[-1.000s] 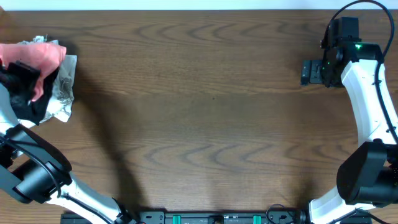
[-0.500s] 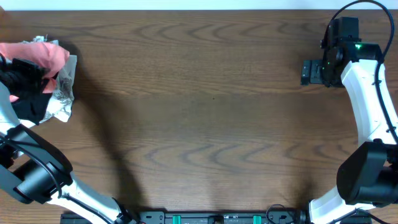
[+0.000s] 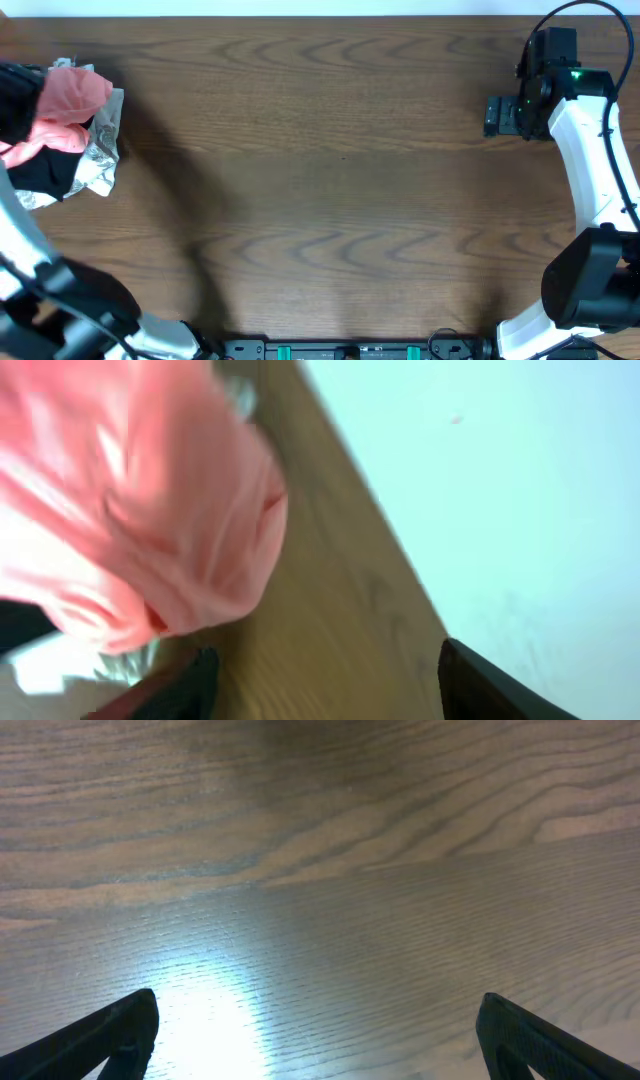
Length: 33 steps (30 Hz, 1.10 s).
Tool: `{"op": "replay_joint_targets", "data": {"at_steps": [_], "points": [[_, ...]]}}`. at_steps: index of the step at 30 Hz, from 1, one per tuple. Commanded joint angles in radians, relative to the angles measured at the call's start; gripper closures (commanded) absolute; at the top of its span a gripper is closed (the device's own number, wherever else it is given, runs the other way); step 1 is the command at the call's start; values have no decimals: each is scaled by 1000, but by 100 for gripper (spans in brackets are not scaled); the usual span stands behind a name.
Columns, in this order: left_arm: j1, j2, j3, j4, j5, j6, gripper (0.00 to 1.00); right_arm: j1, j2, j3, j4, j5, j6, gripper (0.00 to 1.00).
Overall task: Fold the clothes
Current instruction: 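Lower and press the pink bundle onto the pile with the left gripper, then release the bundle and raise the left gripper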
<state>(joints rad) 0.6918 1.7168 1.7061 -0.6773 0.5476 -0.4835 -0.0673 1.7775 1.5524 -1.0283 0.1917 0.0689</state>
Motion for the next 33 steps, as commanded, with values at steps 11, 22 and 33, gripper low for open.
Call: {"op": "replay_joint_targets", "data": {"at_steps": [11,22,33], "points": [[-1,195,11,97,-276,157,46,-3,3,-3,-1,10,16,1],[26,307,11,38,-261,150,50,-3,3,-3,-1,10,16,1],[-1,5,11,211,116,23,20,-3,3,-3,-1,10,16,1]]}}
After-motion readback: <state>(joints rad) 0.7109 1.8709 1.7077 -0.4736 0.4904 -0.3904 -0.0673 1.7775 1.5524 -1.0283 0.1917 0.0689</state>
